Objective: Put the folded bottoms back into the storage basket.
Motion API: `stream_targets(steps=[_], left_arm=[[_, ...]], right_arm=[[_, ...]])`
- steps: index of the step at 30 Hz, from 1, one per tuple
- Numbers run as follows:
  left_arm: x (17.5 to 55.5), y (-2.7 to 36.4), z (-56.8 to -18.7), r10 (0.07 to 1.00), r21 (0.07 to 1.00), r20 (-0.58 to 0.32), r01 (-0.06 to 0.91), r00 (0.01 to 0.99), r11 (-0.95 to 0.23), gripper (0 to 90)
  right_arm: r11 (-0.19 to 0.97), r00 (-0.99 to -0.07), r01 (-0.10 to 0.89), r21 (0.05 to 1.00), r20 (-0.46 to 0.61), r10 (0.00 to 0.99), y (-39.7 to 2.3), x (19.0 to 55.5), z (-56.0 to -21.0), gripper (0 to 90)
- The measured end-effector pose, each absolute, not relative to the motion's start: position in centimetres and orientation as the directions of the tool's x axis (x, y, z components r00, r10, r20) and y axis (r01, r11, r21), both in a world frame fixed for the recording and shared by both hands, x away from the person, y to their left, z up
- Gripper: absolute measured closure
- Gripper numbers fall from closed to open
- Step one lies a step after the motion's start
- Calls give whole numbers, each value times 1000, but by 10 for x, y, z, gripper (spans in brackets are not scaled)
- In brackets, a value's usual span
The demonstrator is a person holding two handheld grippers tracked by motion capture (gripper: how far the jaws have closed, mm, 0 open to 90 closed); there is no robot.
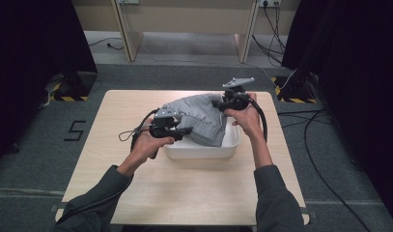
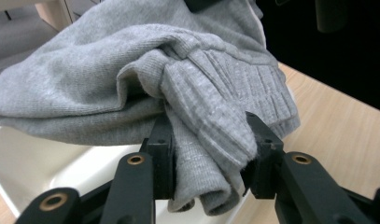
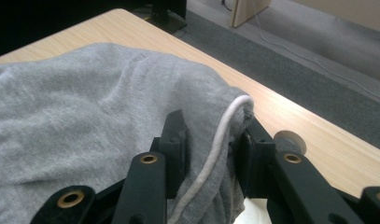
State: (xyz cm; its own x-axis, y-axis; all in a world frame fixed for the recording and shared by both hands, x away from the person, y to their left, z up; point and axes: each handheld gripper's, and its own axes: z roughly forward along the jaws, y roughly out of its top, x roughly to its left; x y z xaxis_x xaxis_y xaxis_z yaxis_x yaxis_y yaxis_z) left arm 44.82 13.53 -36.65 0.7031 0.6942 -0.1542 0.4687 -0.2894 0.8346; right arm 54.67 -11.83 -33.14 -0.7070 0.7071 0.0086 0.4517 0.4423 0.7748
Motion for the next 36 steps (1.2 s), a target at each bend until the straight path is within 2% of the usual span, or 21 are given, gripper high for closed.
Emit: stream_targets(steps=[8, 12, 15, 36], left_arm=[[459, 134, -390, 702, 791, -181, 526, 688, -312, 598], [459, 131, -394, 699, 775, -165, 529, 696, -344, 596], [460, 129, -395, 696, 761, -136, 524, 705, -383, 594], [468, 124, -412, 691, 665, -148, 588, 708, -460, 576]], right_arm=[[449, -688, 490, 747, 16, 725, -120, 556, -358, 680], [454, -685, 501, 737, 17, 728, -120, 558, -368, 680], [466, -683, 506, 725, 8, 730, -120, 559, -371, 680], [507, -663, 576, 641, 4, 749, -112, 564, -400, 671]])
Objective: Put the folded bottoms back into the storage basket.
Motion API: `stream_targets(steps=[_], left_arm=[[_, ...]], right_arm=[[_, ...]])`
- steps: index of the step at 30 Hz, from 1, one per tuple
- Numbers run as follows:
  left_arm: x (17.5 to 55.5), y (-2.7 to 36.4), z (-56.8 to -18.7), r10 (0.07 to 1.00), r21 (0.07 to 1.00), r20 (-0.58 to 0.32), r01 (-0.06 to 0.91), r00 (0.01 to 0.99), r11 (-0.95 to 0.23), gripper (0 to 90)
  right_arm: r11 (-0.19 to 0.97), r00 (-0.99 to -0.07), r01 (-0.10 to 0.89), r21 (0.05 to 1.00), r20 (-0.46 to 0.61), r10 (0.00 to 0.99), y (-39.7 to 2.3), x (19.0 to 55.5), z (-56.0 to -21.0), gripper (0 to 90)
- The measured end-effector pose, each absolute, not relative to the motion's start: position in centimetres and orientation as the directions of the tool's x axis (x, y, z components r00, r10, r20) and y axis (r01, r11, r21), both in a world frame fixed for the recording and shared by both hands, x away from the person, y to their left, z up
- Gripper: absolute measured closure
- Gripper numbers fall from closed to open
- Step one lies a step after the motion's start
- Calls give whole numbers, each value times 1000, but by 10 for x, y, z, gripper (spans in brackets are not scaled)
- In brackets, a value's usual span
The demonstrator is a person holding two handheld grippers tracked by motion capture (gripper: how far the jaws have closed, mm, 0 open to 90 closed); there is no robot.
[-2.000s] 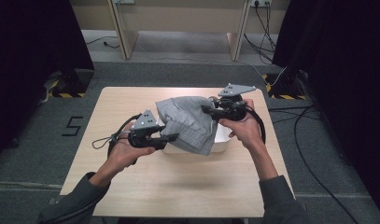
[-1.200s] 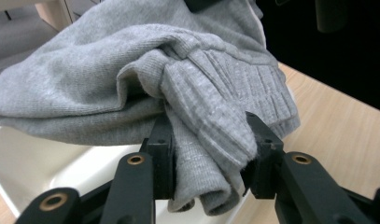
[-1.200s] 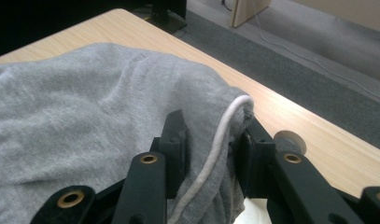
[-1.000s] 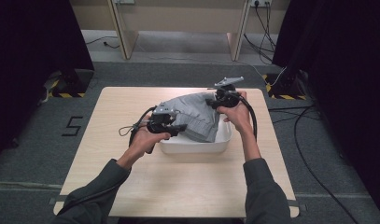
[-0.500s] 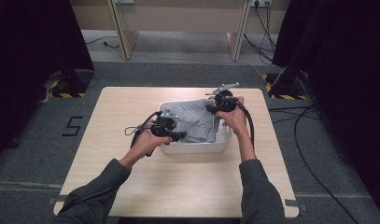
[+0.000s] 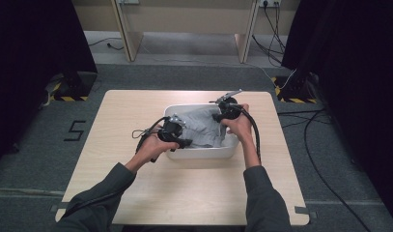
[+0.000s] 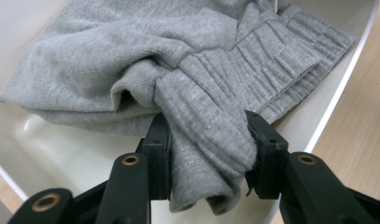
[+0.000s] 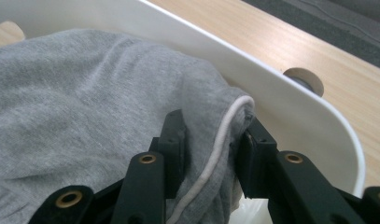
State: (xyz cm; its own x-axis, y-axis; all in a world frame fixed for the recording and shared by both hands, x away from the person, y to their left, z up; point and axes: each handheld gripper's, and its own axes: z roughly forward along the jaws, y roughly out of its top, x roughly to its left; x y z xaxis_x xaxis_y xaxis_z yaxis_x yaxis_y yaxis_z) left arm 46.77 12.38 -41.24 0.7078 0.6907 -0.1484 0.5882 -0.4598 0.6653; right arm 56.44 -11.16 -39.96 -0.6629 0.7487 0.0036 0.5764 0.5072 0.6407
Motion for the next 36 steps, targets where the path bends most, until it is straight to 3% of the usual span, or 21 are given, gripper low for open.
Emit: stream_targets(steps=[20, 22, 36], left_arm=[[471, 136, -416, 716, 649, -152, 615, 681, -448, 482], [470, 139, -412, 719, 664, -150, 608, 678, -435, 483], [464, 138, -396, 708, 717, -138, 563, 693, -412, 457]], right_arm=[[558, -651, 617, 555, -38, 758, -105, 565, -412, 563], [533, -625, 633, 562, -36, 780, -106, 565, -410, 482], [513, -614, 599, 615, -59, 787, -122, 556, -385, 468]])
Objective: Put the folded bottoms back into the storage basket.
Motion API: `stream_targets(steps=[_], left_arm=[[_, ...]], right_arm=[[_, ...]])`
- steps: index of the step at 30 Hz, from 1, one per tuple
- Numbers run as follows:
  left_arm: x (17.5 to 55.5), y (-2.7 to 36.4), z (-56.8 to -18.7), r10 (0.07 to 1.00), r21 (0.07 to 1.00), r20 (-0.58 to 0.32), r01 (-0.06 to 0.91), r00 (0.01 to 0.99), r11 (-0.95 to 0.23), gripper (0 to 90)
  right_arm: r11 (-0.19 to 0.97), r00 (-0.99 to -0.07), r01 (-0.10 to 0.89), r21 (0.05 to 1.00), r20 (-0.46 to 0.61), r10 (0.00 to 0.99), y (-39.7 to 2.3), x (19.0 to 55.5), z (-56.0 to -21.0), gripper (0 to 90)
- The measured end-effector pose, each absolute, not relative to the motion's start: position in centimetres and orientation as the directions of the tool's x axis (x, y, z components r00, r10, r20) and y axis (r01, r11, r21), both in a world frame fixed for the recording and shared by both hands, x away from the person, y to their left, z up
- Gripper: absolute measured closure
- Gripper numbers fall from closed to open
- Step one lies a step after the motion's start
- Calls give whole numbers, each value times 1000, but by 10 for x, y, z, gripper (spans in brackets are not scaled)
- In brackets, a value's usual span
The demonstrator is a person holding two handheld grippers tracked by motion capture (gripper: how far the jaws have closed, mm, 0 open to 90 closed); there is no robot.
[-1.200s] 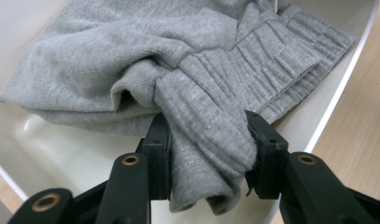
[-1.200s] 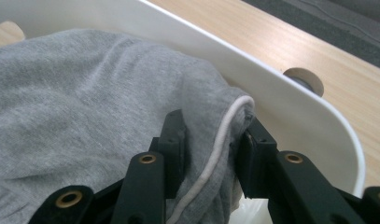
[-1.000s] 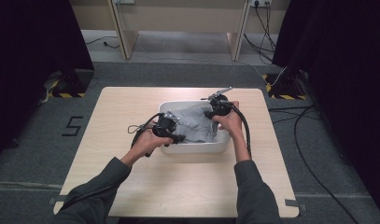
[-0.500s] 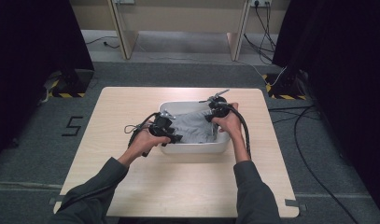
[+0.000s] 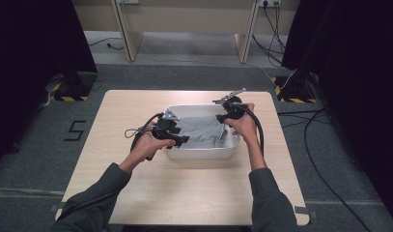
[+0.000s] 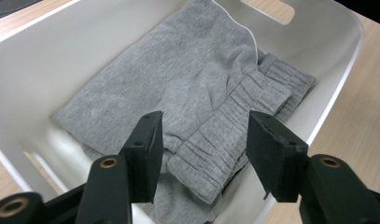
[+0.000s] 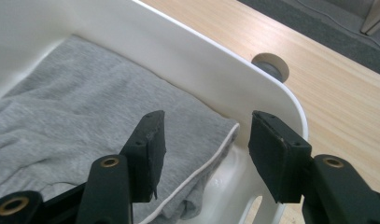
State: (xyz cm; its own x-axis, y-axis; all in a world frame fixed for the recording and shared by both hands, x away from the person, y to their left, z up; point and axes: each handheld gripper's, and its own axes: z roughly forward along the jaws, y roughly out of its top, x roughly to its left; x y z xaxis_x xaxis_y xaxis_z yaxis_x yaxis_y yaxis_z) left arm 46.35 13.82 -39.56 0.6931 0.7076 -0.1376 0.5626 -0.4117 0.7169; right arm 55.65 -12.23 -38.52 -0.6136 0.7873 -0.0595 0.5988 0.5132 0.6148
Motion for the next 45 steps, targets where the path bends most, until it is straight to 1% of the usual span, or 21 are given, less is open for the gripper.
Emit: stream_targets(steps=[6, 13, 19, 22, 25, 32, 45], left_arm=[[462, 141, -393, 702, 731, -161, 562, 694, -387, 428], [457, 146, -389, 704, 738, -181, 568, 687, -364, 325], [455, 150, -385, 711, 745, -185, 568, 678, -349, 272], [454, 151, -383, 715, 746, -186, 571, 674, -343, 261], [452, 151, -383, 722, 746, -179, 571, 668, -344, 224], [450, 155, -381, 724, 749, -179, 569, 666, -339, 207], [439, 162, -379, 724, 764, -181, 559, 666, -323, 207]], right_arm=[[517, -631, 580, 630, -53, 774, -121, 550, -379, 452], [505, -643, 557, 659, -42, 765, -124, 540, -376, 439], [487, -639, 563, 668, -23, 769, -128, 534, -375, 424], [483, -642, 557, 676, -18, 766, -131, 532, -374, 410], [478, -641, 555, 681, -16, 767, -133, 528, -372, 399], [450, -636, 554, 701, 8, 771, -134, 520, -368, 372], [456, -662, 520, 723, 4, 749, -133, 500, -362, 357]])
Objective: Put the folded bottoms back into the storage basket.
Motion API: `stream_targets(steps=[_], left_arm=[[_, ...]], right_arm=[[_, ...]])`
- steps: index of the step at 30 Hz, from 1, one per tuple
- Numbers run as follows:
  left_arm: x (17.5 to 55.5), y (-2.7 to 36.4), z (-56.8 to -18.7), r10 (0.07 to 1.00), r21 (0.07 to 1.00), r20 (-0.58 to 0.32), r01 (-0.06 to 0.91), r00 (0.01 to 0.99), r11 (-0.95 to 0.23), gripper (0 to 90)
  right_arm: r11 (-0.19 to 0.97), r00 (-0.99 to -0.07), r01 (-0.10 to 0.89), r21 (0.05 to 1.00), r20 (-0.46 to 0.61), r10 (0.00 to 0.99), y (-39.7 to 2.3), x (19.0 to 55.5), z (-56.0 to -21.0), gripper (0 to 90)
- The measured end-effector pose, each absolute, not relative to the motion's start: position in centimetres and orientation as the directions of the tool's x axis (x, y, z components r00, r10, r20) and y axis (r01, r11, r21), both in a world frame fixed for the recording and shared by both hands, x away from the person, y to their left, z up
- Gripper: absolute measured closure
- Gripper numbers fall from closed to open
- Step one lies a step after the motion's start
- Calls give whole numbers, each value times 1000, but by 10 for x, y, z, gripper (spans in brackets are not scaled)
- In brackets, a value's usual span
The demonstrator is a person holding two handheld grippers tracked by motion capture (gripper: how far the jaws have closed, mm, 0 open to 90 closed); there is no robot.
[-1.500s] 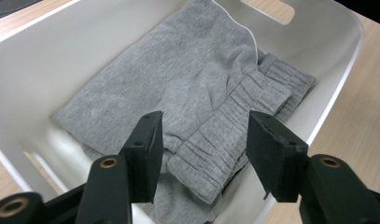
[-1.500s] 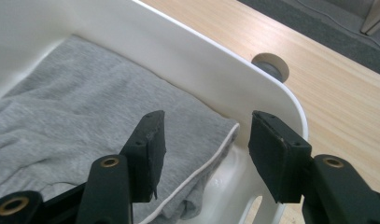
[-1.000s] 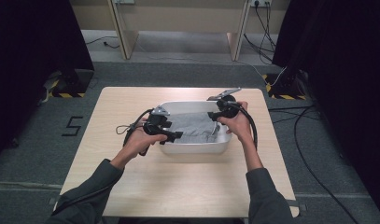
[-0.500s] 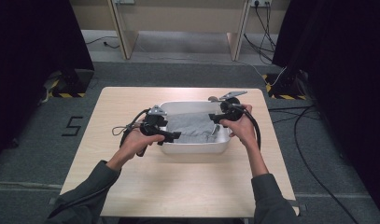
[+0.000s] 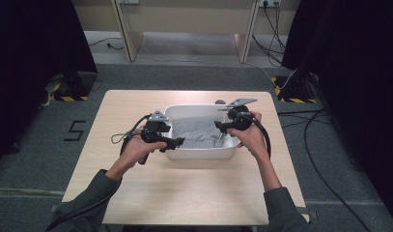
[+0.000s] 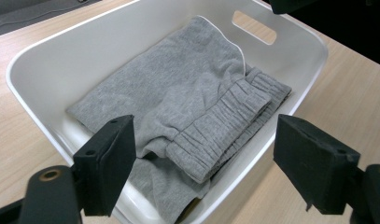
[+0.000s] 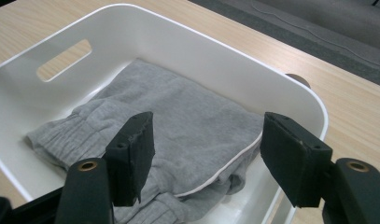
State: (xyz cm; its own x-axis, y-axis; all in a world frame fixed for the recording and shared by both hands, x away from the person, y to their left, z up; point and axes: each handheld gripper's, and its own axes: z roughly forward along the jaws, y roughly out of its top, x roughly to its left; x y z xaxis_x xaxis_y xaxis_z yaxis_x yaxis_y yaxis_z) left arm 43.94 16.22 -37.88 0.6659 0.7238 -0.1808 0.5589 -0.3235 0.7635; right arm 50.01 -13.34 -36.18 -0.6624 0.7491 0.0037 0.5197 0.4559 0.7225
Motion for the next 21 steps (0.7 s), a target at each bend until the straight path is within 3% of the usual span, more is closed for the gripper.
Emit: stream_targets(steps=[21], left_arm=[[421, 175, -378, 713, 783, -187, 541, 675, -307, 207]], right_arm=[[432, -674, 489, 758, 13, 739, -144, 469, -363, 346]])
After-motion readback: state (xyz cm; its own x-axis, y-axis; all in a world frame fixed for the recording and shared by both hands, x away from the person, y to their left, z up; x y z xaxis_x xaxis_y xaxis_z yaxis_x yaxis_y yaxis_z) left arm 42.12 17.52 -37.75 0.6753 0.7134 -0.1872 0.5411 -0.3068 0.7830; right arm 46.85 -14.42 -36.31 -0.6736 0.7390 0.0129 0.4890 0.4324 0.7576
